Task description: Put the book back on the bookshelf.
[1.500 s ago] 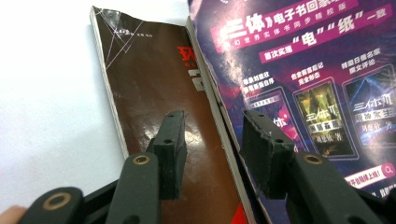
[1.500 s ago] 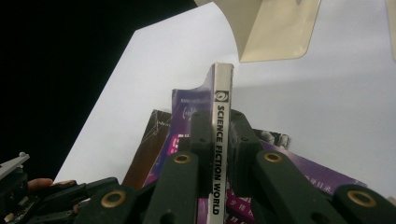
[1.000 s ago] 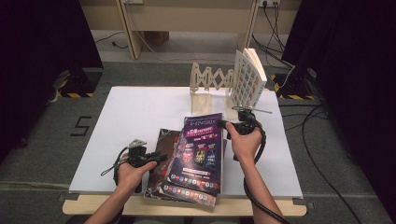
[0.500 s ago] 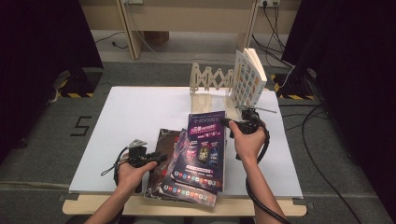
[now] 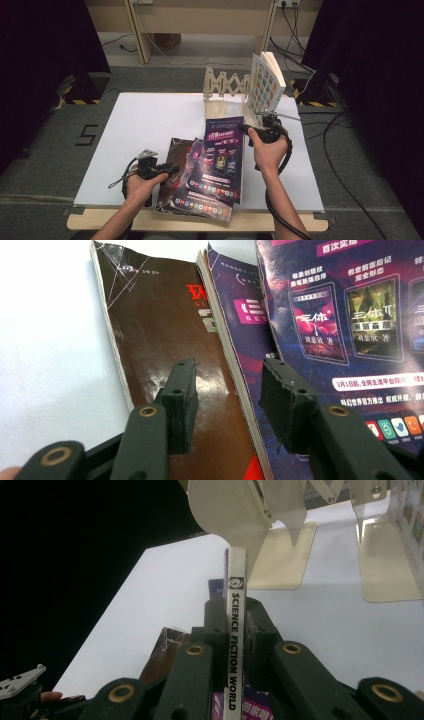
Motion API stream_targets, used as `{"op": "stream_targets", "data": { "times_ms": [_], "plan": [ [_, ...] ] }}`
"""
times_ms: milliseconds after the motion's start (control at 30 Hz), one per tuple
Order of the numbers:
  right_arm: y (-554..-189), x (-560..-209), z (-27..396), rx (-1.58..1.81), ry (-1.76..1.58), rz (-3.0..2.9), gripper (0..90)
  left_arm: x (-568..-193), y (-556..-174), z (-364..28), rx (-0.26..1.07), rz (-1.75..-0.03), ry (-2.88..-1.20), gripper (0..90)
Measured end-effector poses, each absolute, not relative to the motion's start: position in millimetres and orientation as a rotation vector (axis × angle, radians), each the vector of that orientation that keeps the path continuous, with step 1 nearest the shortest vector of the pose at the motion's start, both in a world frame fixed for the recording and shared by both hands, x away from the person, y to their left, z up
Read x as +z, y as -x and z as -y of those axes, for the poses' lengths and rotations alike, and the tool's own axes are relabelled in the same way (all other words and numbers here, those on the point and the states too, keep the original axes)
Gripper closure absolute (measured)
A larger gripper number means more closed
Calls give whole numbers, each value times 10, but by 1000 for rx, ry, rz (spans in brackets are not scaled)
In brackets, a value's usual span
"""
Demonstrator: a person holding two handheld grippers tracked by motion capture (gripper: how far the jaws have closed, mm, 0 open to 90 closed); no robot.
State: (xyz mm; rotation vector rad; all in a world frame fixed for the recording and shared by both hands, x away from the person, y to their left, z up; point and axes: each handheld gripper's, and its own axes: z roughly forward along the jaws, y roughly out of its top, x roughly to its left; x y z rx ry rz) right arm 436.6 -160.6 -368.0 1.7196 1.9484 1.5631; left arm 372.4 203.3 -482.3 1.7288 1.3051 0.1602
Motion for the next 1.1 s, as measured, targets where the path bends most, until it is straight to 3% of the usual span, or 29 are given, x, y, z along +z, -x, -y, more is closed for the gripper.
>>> {"op": "stream_targets", "data": {
  "times_ms": [1100],
  "plan": [
    [-4332, -3456, 1743, 1574, -1658, -1860, 834, -4816, -3723, -2028, 156, -1302, -1726, 565]
  ]
}}
